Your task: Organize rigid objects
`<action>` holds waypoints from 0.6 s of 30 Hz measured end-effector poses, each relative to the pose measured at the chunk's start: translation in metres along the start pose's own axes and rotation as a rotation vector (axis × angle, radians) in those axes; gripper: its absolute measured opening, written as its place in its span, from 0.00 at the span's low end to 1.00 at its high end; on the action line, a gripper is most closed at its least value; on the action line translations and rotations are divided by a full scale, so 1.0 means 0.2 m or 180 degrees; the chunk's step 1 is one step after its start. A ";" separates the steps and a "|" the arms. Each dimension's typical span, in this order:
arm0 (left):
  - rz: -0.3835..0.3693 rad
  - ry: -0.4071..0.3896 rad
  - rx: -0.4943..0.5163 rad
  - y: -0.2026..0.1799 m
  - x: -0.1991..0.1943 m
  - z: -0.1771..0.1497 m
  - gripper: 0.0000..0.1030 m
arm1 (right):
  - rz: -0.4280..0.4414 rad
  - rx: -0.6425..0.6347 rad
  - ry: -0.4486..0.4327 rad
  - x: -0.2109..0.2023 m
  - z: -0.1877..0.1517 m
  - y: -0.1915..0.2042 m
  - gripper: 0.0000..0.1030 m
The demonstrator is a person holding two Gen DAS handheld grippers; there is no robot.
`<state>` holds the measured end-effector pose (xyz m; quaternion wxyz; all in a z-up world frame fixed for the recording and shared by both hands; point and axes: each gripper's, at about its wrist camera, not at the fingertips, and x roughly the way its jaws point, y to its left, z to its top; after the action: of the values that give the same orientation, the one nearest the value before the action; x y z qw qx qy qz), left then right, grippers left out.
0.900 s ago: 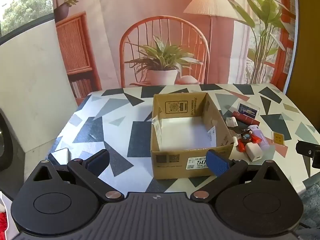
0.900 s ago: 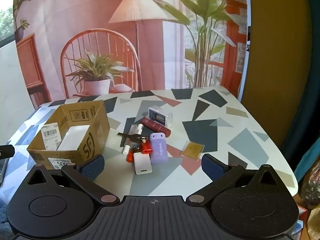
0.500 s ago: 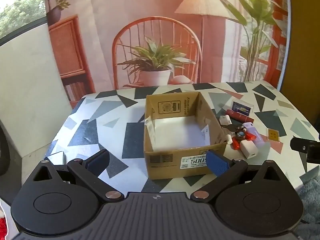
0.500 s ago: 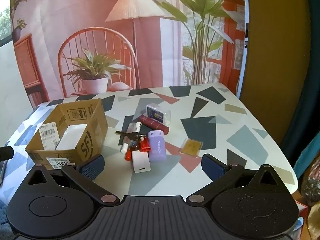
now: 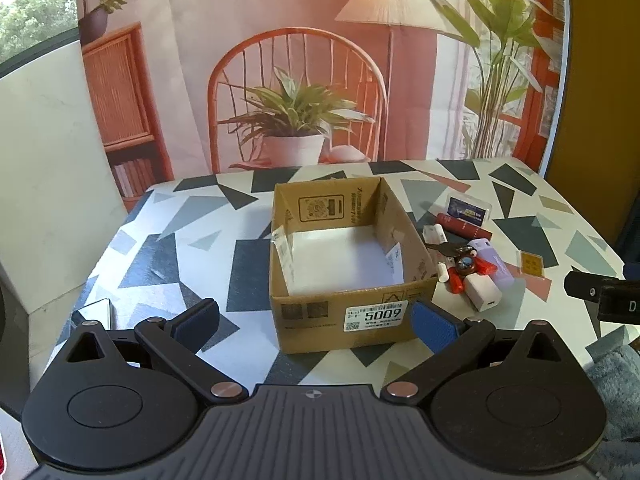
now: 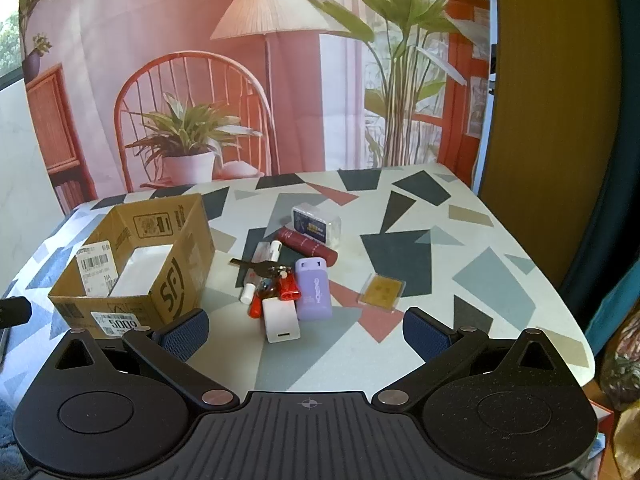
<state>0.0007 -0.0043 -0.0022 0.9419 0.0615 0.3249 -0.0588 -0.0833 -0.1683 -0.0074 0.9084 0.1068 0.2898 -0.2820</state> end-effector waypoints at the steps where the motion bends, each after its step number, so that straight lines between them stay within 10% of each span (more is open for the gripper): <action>1: -0.0003 0.0004 -0.0012 0.00 0.00 0.00 1.00 | 0.0001 -0.0006 0.0003 0.00 0.00 0.00 1.00; 18: -0.0007 0.0001 -0.0046 0.00 0.00 -0.01 1.00 | 0.0002 -0.0011 0.0029 0.00 0.00 0.01 1.00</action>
<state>-0.0003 -0.0039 -0.0027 0.9422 0.0544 0.3255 -0.0575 -0.0829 -0.1669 -0.0077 0.9073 0.1065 0.2944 -0.2807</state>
